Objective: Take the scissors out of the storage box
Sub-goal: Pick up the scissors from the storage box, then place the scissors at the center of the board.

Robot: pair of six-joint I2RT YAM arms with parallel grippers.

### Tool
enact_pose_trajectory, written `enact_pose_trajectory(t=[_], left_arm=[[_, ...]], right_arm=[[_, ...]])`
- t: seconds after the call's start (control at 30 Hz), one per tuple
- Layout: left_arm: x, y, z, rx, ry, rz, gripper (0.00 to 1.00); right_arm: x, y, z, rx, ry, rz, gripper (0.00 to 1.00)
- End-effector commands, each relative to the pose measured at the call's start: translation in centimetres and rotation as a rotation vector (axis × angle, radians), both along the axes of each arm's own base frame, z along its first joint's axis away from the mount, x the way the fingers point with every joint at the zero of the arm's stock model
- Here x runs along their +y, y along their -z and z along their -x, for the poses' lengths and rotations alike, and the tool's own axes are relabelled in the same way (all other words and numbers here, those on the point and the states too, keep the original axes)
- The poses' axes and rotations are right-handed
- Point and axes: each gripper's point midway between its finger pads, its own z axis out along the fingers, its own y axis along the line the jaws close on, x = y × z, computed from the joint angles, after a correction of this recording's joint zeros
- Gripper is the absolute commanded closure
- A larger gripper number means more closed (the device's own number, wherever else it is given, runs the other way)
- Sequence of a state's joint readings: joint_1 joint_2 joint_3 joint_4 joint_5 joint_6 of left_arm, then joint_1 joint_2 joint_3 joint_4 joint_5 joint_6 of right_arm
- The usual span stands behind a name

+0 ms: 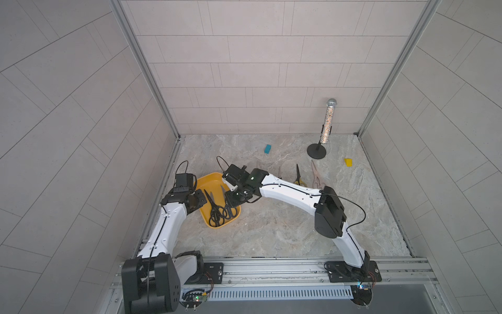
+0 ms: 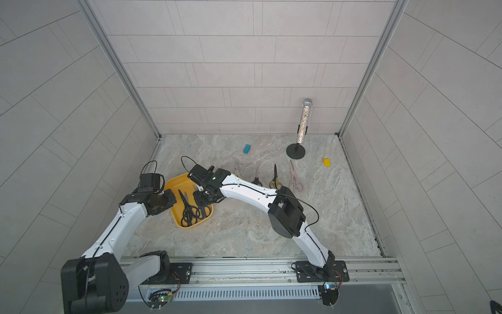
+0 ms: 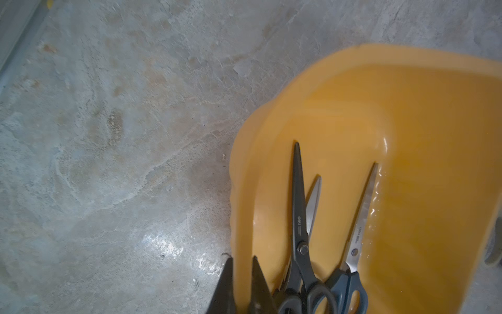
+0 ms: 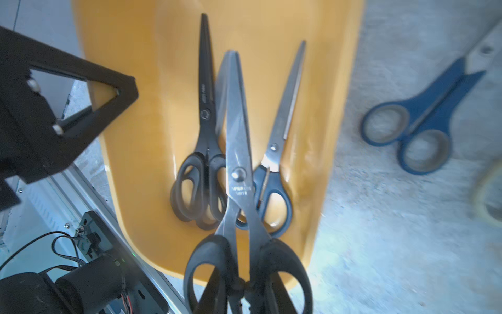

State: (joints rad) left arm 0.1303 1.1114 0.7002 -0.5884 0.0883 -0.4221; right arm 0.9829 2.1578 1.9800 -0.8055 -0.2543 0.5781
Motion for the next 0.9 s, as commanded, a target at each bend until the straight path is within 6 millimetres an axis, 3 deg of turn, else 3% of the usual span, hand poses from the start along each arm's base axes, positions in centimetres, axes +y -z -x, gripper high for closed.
enact_pose_trajectory(t=[0.0,0.3,0.53,0.7,0.87], left_arm=[[0.0,-1.3,-0.9,-0.067,-0.005,-0.006,1.0],[-0.5,-1.4,-1.0,-0.08,0.008,0.009,1.0],[-0.8,-1.6,-1.1,-0.087,0.019,0.011,1.0],[-1.0,-1.5,-1.1,-0.085,0.024,0.015,1.0],[-1.1,-1.6,-1.1,-0.085,0.027,0.014,1.0]], right_arm=[[-4.4,-3.2,-1.4,-0.058,0.063,0.012,0.88],[-19.7,-0.4,-2.1,0.01,0.258,0.149,0.88],[-31.3,3.1,0.5,0.117,0.402,0.268,0.88],[-36.8,5.2,2.4,0.203,0.473,0.344,0.88],[-39.3,7.7,4.0,0.299,0.524,0.448,0.88]])
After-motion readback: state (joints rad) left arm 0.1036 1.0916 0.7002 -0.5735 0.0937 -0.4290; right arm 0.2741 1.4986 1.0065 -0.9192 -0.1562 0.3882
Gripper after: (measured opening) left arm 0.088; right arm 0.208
